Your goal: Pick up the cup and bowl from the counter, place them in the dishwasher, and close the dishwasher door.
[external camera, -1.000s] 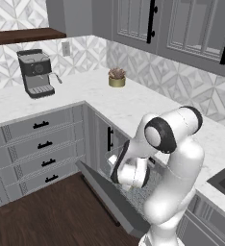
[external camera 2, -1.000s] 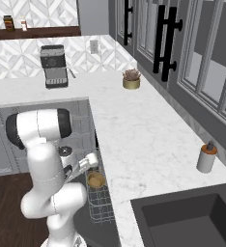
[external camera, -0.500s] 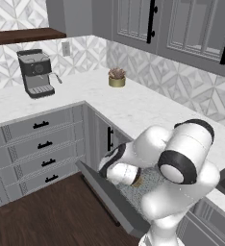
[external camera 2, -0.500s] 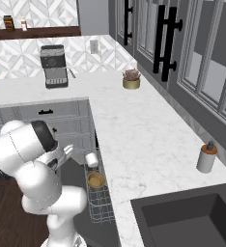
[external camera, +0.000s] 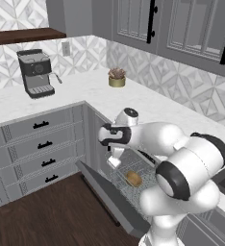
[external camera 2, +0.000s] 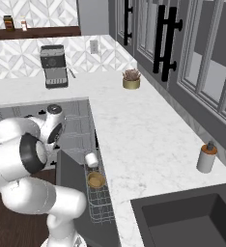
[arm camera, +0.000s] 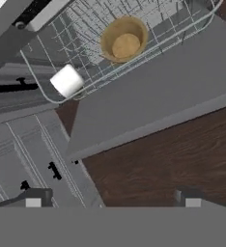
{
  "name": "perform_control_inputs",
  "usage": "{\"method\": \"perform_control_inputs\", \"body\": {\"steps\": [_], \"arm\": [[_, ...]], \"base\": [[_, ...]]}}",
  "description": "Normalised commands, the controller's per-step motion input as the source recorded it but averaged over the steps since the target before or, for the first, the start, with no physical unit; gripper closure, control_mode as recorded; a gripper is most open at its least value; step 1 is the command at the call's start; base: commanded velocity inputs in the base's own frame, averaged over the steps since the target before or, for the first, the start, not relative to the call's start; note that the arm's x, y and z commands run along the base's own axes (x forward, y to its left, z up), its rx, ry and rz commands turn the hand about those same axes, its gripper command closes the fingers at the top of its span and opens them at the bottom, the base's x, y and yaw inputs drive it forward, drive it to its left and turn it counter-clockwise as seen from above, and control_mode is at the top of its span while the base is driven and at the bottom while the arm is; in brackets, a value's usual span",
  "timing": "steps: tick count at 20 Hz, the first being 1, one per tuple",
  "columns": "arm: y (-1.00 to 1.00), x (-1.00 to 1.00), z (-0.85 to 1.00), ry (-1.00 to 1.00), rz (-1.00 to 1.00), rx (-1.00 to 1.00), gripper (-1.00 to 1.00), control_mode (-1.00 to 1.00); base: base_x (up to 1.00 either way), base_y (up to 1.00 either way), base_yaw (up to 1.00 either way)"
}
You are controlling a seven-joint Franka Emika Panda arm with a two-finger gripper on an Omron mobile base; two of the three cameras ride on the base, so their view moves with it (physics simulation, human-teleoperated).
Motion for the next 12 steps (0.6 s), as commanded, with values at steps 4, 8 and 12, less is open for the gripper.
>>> {"method": "perform_control_inputs", "body": {"steps": [4,8,12], "arm": [[0.47,0.02,0.47,0.0,0.58,-0.5,-1.0,-1.0],[0.53,-0.29,0.05,0.0,0.66,-0.62,-1.0,-1.0],[0.38,-0.66,-0.22,0.0,0.61,-0.52,-1.0,-1.0]], "base": [[0.0,0.0,0.0],[0.0,0.0,0.0],[0.0,0.0,0.0]]}}
